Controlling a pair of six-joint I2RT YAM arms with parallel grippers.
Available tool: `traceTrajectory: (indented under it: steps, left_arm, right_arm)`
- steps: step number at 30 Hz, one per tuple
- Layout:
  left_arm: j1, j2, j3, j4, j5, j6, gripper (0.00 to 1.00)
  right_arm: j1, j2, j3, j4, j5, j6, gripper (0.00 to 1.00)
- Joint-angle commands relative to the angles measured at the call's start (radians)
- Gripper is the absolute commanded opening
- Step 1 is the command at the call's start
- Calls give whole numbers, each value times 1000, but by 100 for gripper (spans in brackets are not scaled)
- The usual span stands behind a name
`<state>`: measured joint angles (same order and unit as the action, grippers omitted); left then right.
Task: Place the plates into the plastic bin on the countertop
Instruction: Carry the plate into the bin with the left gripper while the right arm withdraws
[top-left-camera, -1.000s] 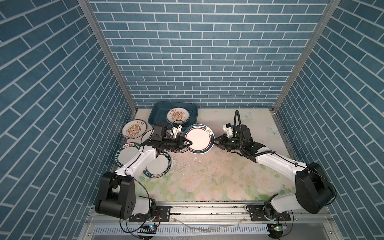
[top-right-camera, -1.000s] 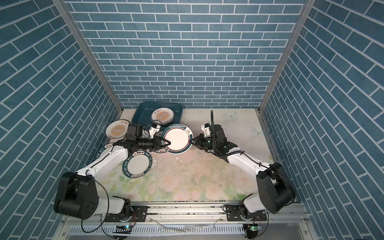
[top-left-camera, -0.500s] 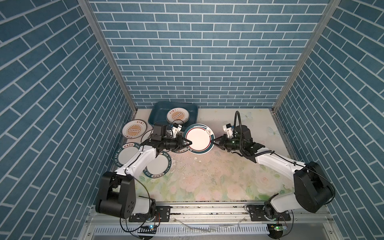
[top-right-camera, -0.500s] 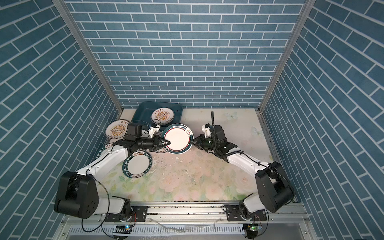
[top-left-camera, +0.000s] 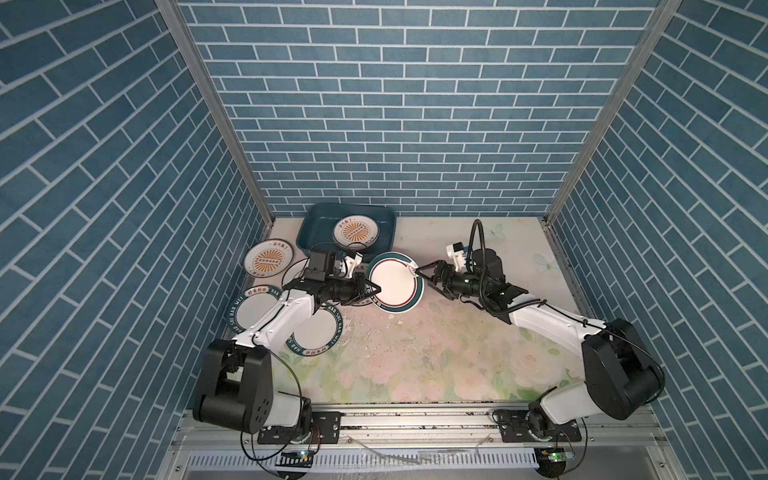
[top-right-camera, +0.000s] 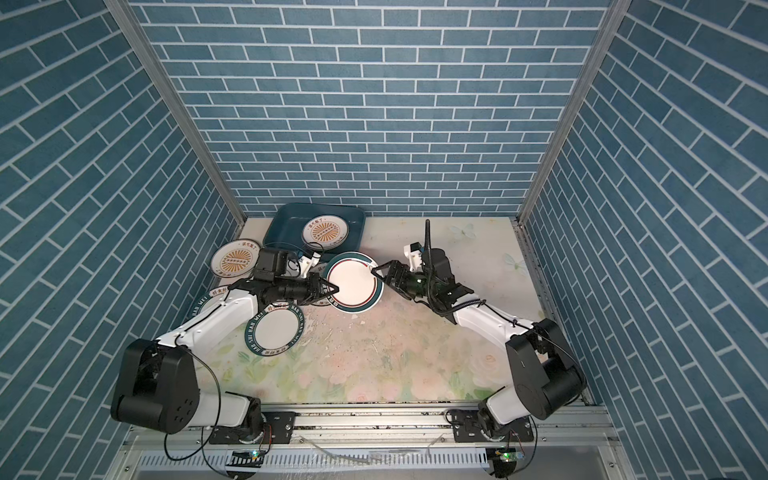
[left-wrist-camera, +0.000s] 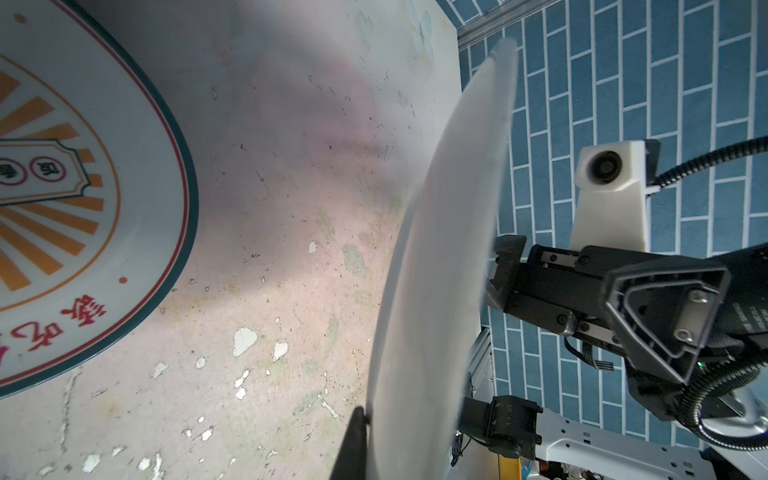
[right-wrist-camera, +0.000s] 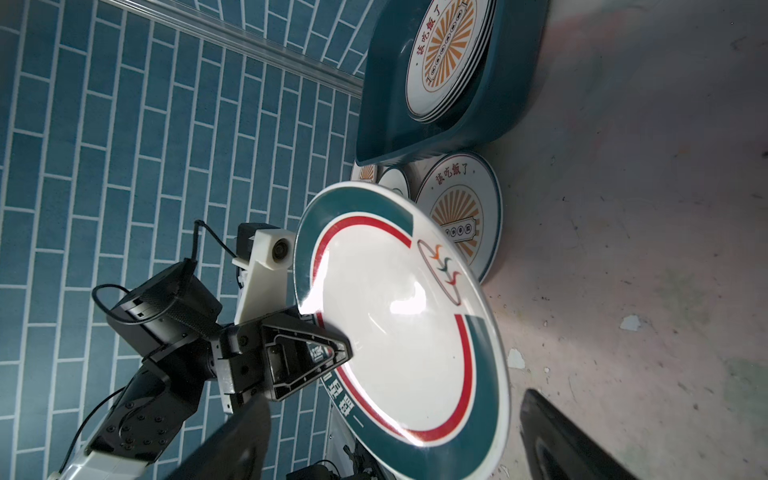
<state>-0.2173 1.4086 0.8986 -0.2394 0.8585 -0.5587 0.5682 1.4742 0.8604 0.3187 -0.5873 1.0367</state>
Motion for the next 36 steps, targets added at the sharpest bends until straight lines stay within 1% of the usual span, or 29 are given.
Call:
traceTrajectory:
  steps: [1, 4, 6, 9, 10, 12, 14, 16, 18, 22, 28, 36]
  left_arm:
    - [2, 20, 55, 60, -1, -47, 0]
    - [3, 52, 121, 46, -17, -71, 0]
    - [8, 80, 179, 19, -54, -80, 0]
    - [18, 132, 275, -33, -109, -83, 0]
    - [23, 150, 302, -38, -118, -87, 0]
    - [45, 192, 349, -19, -123, -133, 0]
    - [77, 228, 375, 48, -117, -197, 0]
    - [105, 258, 404, 112, -142, -243, 0]
    - [125, 301, 457, 103, -174, -245, 0]
    - [163, 411, 562, 84, -192, -250, 0]
    - [218, 568, 697, 75, -217, -274, 0]
    - [231, 758, 871, 70, -211, -318, 0]
  right_arm:
    - [-4, -70, 26, 3, 16, -104, 98]
    - [-4, -124, 26, -100, 97, -167, 98]
    - [-7, -163, 19, -153, 152, -207, 98]
    - [-7, -211, 12, -188, 186, -245, 98]
    - [-7, -223, 11, -197, 190, -257, 99]
    - [-8, -242, 13, -215, 191, -282, 99]
    - [-8, -257, 18, -222, 169, -311, 98]
    - [-8, -271, 22, -229, 142, -334, 98]
    - [-8, -286, 25, -243, 129, -352, 98]
    - [-8, -319, 31, -290, 133, -395, 98]
    - [-7, -347, 15, -293, 149, -400, 98]
    - [-7, -310, 8, -317, 205, -384, 98]
